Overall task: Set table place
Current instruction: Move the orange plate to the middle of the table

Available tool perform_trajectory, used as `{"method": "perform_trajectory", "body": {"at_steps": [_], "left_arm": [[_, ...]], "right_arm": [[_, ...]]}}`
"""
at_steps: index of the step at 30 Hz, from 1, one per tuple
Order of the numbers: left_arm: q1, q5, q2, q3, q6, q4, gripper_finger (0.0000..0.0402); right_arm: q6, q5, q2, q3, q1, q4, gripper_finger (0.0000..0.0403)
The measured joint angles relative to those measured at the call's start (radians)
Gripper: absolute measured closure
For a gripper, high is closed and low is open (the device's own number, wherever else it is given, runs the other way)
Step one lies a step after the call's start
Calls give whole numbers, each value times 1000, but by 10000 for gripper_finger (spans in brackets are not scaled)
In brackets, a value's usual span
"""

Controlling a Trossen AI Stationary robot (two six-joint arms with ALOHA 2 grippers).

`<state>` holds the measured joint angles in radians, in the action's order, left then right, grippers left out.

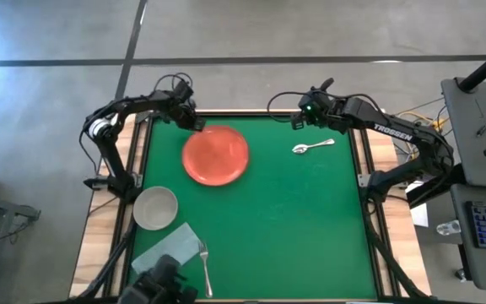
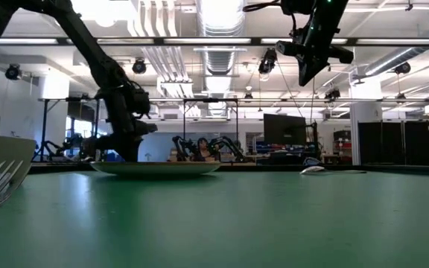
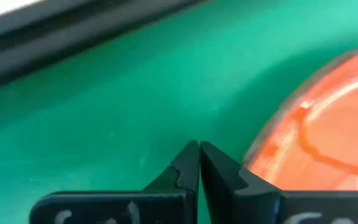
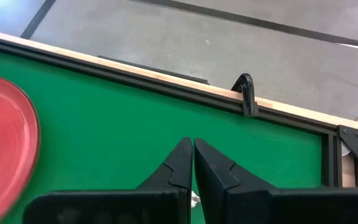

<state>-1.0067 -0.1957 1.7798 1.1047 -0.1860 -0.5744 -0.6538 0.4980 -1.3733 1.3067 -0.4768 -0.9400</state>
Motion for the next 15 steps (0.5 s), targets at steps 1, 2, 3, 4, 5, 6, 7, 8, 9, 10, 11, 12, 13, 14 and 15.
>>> {"method": "perform_trajectory", "body": {"at_steps": [1, 2, 3, 4, 5, 6, 7, 8, 9, 10, 11, 12, 13, 14, 15], "left_arm": [[21, 5, 0, -3, -20, -2, 401], [45, 8, 0, -8, -40, -4, 401], [71, 15, 0, -12, -52, -2, 401], [99, 33, 0, -16, -66, 2, 401], [123, 25, 0, -22, -71, 7, 401], [151, 20, 0, -27, -71, 2, 401], [179, 24, 0, -33, -71, -2, 401], [205, 25, 0, -34, -72, -1, 401], [230, 10, 0, -37, -73, 0, 401], [256, 23, 0, -39, -75, 0, 401], [276, 13, -1, -41, -81, 3, 401], [299, 15, -1, -44, -89, 0, 401], [319, 19, -1, -43, -94, 3, 402], [338, 2, -2, -45, -96, -1, 401], [357, 2, -3, -45, -96, 0, 401]], "right_arm": [[1, 0, 2, 0, 0, 0, 394], [1, 0, 5, 0, 0, 0, 394], [1, 0, 8, 0, 0, 0, 394], [3, 0, 11, 0, 0, 0, 394], [9, 0, 13, 0, 0, -1, 394], [12, 0, 16, 0, 0, -1, 394], [19, 0, 17, 0, 0, -6, 394], [26, 0, 19, 0, 0, -9, 394], [28, 0, 21, 0, 0, -10, 394], [30, 0, 23, 0, 0, -14, 394], [32, 0, 24, 0, 0, -21, 394], [35, 0, 25, 0, 0, -26, 394], [37, 0, 26, 0, 0, -31, 394], [43, 0, 26, 0, 0, -41, 394], [49, 0, 26, 0, 0, -47, 394]]}}
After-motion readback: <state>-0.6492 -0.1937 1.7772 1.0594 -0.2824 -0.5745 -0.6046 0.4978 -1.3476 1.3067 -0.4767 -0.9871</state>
